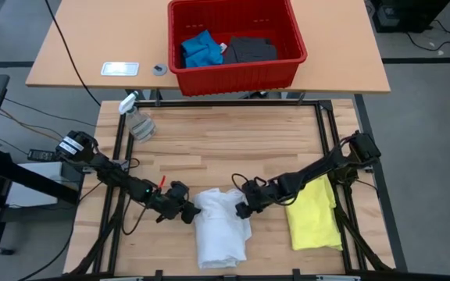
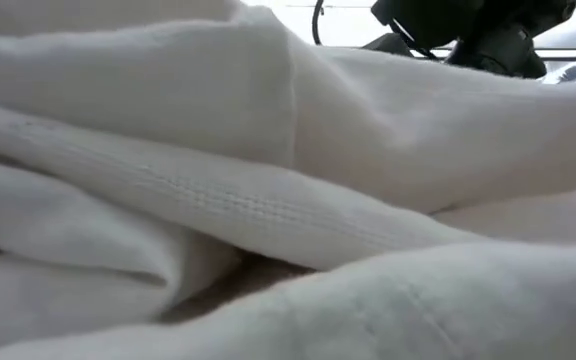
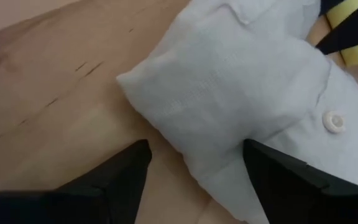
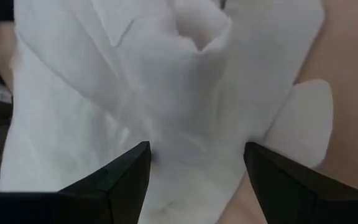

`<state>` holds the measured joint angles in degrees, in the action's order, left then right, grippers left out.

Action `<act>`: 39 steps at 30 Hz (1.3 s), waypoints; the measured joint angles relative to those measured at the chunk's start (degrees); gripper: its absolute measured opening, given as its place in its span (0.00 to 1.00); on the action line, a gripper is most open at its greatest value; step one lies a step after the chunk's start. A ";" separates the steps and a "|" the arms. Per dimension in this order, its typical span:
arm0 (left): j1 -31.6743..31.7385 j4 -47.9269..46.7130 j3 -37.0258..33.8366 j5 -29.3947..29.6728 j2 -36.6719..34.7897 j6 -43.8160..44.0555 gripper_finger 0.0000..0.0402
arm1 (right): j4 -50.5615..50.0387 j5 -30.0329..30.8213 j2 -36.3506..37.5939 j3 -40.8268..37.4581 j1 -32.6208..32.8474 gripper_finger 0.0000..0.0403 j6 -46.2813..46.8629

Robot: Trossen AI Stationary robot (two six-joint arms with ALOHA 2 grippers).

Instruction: Fold Laundry from Bin

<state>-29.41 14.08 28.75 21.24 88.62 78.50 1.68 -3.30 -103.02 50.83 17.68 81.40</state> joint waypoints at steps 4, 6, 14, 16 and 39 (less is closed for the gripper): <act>0.56 -0.66 0.04 -4.26 -0.48 1.49 0.65 | -2.43 -4.13 0.34 0.40 -0.37 0.66 -1.67; 0.10 -1.82 0.04 -4.81 -1.57 1.70 0.63 | -5.81 -4.42 0.71 1.61 -0.08 0.66 -2.47; 0.03 -10.23 -0.14 -2.51 -10.22 1.80 0.50 | -39.65 -3.76 3.50 13.36 0.65 0.58 -14.28; -0.13 -8.57 -0.17 -1.97 -12.15 0.74 0.48 | -49.38 -3.68 4.33 16.76 1.46 0.56 -16.80; -0.37 6.77 15.95 -13.24 6.61 -22.46 0.48 | -12.99 -1.23 -6.25 13.38 -4.44 0.47 -26.10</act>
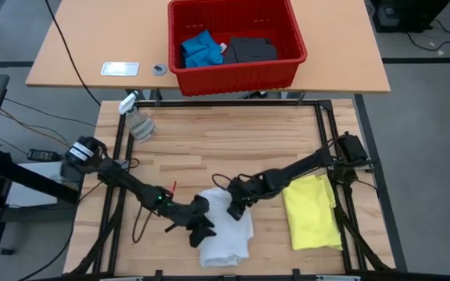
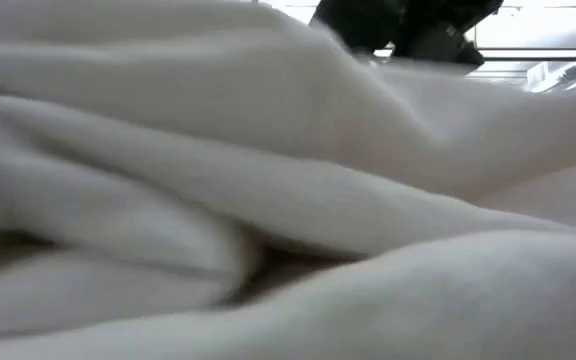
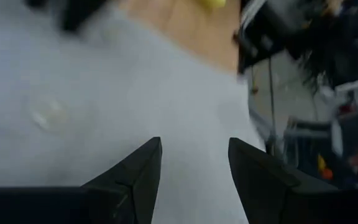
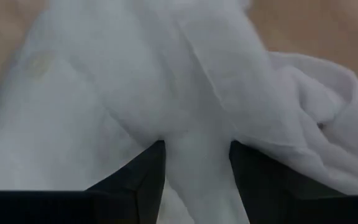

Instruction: Fold Laundry from Bin

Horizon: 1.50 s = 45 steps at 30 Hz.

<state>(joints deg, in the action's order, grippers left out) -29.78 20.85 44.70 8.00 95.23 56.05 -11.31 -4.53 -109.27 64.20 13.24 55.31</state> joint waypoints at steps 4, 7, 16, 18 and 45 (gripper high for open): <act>-1.13 -3.56 1.61 -2.75 2.88 -0.01 0.48 | 0.02 1.82 -0.11 0.00 -1.74 0.47 0.09; -2.34 -5.25 1.91 -3.33 5.22 2.43 0.48 | -1.37 4.37 1.65 0.00 -2.17 0.46 -0.32; -3.36 -21.10 2.37 -3.29 5.54 15.14 0.48 | -7.56 5.33 8.70 0.02 -2.93 0.46 -4.09; -3.26 -23.61 2.37 -3.03 4.72 16.48 0.48 | -9.64 5.13 9.91 0.02 -2.93 0.46 -4.07; -12.57 -64.75 1.56 10.99 -18.27 32.70 0.48 | -26.54 7.88 15.73 0.02 12.53 0.46 14.55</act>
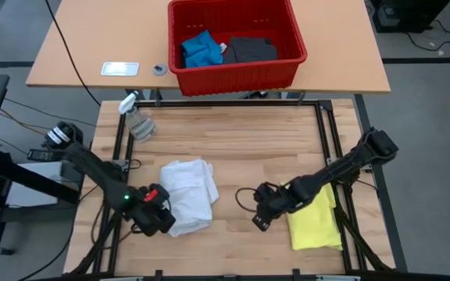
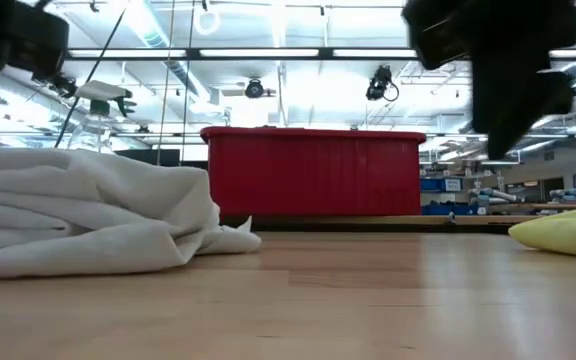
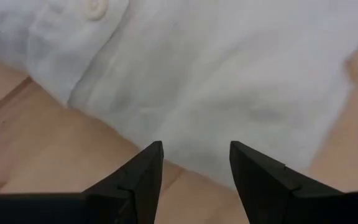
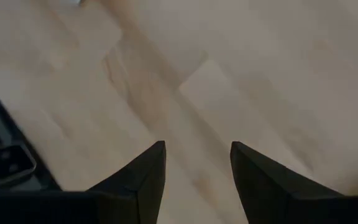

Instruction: Fold Laundry from Bin

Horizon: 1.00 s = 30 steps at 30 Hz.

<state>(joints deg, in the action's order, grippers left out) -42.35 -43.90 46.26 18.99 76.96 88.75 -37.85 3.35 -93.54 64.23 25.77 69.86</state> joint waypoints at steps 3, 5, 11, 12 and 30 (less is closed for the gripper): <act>0.15 3.04 0.00 1.50 -1.11 -0.49 0.48 | -0.14 -1.50 0.00 0.00 2.22 0.46 2.44; 1.01 7.32 0.00 2.43 -1.03 -4.14 0.48 | -0.94 -3.19 0.00 0.02 3.38 0.46 3.43; 6.08 21.57 0.13 2.31 4.63 -14.81 0.48 | -12.87 -8.66 0.00 0.02 6.35 0.46 3.87; 6.97 22.34 0.15 1.80 5.73 -14.85 0.48 | -15.02 -9.45 0.00 0.02 6.78 0.46 3.87; 8.59 21.66 0.17 -1.52 9.15 -15.02 0.48 | -24.37 -17.45 0.00 -1.94 17.65 0.45 3.93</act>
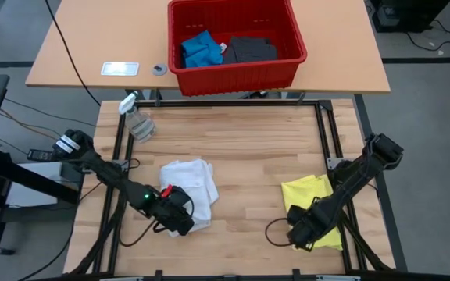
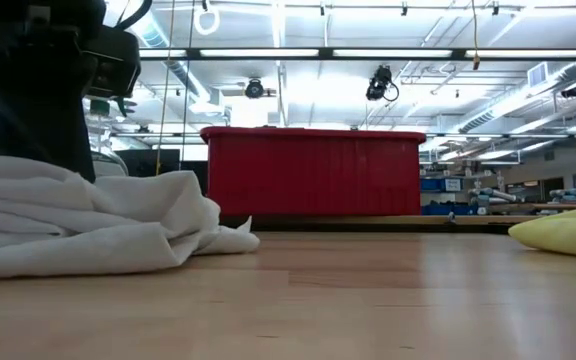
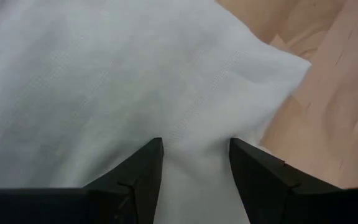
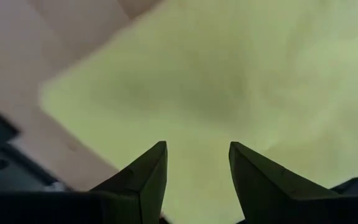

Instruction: Fold Laundry from Bin

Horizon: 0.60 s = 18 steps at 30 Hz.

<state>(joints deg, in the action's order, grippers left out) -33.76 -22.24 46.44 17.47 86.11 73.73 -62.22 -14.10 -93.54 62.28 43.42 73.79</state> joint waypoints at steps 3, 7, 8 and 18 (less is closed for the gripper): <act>0.00 0.00 0.00 0.00 0.00 -0.01 0.48 | 0.48 0.97 0.00 -2.19 1.81 0.45 0.76; 0.00 0.00 0.00 0.00 0.00 0.00 0.48 | 2.94 2.00 0.00 -4.18 2.69 0.45 2.49; 0.00 0.00 0.00 0.00 0.00 0.00 0.48 | 3.61 2.45 -0.02 -4.37 2.69 0.45 2.80; 0.00 0.00 0.00 0.02 0.00 0.00 0.48 | 7.24 9.85 -0.02 -4.83 0.63 0.45 4.06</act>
<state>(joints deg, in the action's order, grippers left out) -33.76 -22.24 46.44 17.50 86.11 73.73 -54.98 -4.25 -93.56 57.45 44.05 77.86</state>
